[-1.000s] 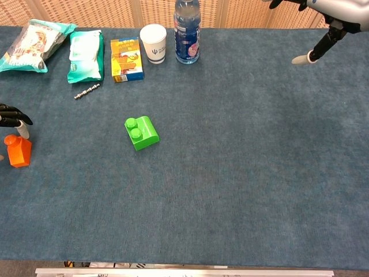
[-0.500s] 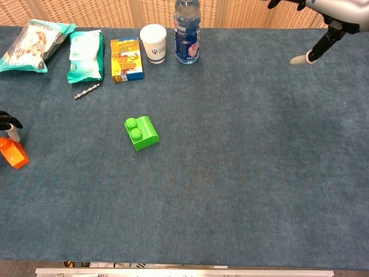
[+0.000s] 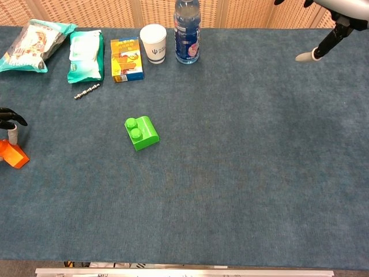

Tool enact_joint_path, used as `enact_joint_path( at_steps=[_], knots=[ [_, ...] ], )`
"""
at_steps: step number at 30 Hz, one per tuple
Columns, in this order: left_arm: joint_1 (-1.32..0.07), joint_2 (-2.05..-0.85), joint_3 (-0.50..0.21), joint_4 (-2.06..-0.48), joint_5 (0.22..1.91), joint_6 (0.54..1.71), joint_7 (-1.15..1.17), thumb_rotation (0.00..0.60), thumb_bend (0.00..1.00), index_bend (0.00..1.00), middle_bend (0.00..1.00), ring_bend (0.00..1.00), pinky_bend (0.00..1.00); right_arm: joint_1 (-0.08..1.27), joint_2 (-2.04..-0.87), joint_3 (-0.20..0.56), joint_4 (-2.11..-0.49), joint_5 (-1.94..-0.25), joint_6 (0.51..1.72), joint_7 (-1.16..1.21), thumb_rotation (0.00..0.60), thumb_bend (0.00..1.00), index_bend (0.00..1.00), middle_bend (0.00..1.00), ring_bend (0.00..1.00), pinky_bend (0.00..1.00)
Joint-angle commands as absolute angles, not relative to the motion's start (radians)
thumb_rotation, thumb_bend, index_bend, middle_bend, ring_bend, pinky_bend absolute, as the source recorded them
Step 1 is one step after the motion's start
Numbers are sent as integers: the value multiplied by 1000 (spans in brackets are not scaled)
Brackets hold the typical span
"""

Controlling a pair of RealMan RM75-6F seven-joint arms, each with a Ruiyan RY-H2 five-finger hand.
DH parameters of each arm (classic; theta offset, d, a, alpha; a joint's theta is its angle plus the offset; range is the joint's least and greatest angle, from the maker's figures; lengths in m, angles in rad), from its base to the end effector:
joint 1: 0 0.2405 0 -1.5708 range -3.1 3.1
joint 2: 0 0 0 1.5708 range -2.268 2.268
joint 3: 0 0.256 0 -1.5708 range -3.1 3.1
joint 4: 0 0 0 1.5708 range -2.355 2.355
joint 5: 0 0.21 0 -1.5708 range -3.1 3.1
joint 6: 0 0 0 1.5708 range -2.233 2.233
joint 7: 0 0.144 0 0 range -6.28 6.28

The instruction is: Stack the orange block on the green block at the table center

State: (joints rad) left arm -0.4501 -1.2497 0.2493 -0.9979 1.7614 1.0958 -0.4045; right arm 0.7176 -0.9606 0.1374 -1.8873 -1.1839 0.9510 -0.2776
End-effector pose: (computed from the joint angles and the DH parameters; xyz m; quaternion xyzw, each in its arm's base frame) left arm -0.3786 0.2511 0.1074 -0.8192 -0.3647 -0.1972 0.3962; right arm -0.1493 -0.3263 0.1334 0.7687 -0.3128 0.3412 0.4414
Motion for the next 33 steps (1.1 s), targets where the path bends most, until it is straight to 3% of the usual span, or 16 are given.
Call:
enact_joint_path(
  at_steps=[1, 18, 33],
  knots=[
    [-447, -1263, 250, -976, 1761, 1099, -414, 600, 232, 456, 207, 127, 133, 716, -960, 138, -1887, -1184, 951, -277, 600, 111, 0, 182, 115, 233],
    [-434, -1301, 251, -913, 1736, 1083, -455, 600, 231, 447, 207, 127, 133, 708, -953, 150, -1893, -1186, 951, -280, 600, 111, 0, 182, 115, 233],
    [-411, -1326, 224, -904, 1692, 1095, -486, 600, 232, 529, 232, 140, 135, 696, -945, 157, -1895, -1194, 958, -269, 600, 111, 0, 186, 115, 233]
  ],
)
